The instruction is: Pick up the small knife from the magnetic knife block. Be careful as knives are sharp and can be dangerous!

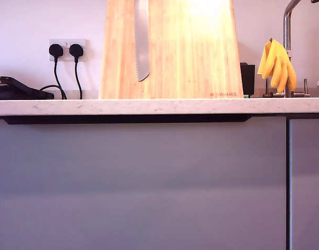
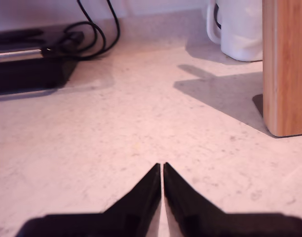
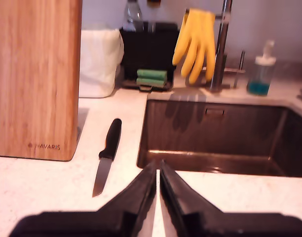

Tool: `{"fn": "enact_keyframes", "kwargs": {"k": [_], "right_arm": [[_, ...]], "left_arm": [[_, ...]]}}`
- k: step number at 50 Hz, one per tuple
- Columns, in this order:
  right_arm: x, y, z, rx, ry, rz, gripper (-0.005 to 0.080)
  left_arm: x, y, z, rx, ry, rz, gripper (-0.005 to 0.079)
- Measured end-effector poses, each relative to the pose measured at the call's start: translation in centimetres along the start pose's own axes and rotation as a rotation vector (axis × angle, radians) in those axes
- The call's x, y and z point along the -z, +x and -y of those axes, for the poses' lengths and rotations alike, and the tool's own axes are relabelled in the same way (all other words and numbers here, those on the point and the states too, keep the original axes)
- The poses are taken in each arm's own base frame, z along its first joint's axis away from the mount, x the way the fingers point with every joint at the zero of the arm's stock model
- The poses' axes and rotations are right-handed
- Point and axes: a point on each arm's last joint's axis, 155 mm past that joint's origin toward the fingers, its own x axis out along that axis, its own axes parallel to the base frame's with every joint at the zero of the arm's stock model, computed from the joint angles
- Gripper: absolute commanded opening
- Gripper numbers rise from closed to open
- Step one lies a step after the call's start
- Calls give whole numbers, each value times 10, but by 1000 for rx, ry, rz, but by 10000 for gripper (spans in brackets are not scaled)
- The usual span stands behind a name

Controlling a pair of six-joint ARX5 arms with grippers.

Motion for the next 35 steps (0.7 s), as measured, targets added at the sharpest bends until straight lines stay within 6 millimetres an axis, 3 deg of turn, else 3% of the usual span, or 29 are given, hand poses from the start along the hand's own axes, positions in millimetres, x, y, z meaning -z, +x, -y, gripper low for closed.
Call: {"fn": "enact_keyframes", "kwargs": {"k": [26, 35], "right_arm": [[-12, -32, 4, 20, 6, 88, -13], [-3, -32, -6, -33, 59, 55, -13]], "left_arm": [[-7, -43, -11, -63, -34, 159, -21], [-2, -50, -11, -62, -56, 152, -21]]}}
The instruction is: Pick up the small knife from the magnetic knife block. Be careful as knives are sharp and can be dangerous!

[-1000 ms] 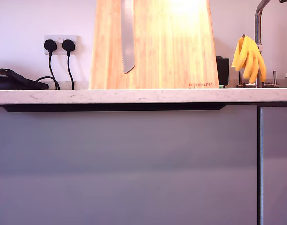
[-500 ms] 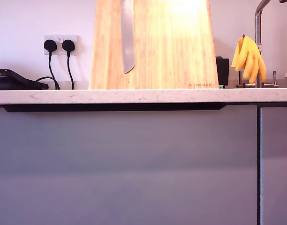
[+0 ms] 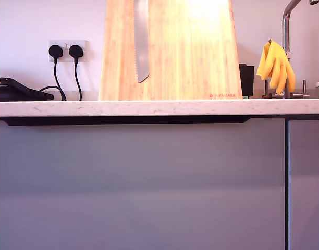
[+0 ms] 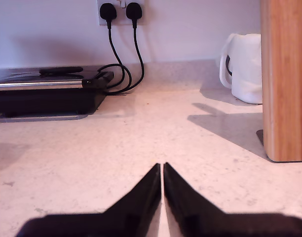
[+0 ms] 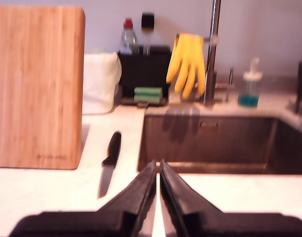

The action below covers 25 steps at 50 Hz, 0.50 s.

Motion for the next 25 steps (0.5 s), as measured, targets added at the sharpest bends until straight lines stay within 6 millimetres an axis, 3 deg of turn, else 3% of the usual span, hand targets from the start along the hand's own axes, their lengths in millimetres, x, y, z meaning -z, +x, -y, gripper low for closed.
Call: {"fn": "enact_keyframes", "kwargs": {"k": [9, 19, 25], "right_arm": [[11, 0, -10, -53, 19, -42, -13], [47, -5, -11, -58, 25, -187, -13], [48, -5, -12, -58, 25, -193, -13]], "left_arm": [[6, -6, 0, 0, -24, -23, -21], [31, -7, -1, -4, -18, -119, -21], [48, -10, -2, -8, -13, -186, -21]]}}
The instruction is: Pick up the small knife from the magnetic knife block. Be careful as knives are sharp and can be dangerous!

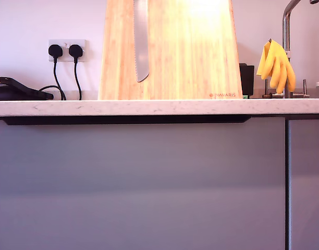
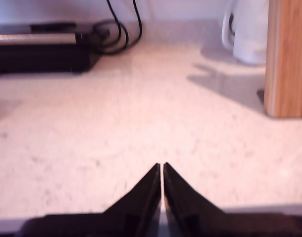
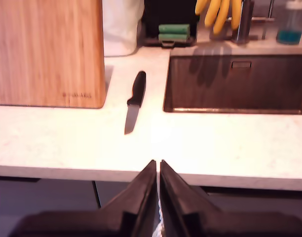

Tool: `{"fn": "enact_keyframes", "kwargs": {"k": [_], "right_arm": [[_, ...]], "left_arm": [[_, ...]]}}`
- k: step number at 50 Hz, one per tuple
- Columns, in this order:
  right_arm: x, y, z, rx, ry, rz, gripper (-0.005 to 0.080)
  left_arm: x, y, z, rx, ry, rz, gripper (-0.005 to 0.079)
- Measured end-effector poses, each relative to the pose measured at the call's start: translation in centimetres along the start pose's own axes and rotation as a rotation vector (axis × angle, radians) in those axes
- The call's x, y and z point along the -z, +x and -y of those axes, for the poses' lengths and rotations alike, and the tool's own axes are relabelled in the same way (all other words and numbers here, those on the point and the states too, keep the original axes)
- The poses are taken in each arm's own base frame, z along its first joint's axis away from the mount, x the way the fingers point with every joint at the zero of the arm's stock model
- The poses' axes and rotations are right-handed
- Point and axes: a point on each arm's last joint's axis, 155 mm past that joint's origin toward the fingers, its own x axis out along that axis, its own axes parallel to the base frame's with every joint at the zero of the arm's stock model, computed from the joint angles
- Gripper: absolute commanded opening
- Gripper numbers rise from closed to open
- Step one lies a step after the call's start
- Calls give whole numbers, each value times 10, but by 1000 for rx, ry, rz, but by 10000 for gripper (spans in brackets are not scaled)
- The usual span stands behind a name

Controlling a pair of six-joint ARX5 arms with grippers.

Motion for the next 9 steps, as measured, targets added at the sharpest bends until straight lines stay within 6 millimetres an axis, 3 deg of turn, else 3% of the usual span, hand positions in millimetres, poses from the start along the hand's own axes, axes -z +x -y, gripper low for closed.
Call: {"fn": "enact_keyframes", "kwargs": {"k": [9], "right_arm": [[0, 0, 0, 0, 0, 1, -13]], "left_arm": [[21, -1, -2, -6, 5, -85, -21]]}}
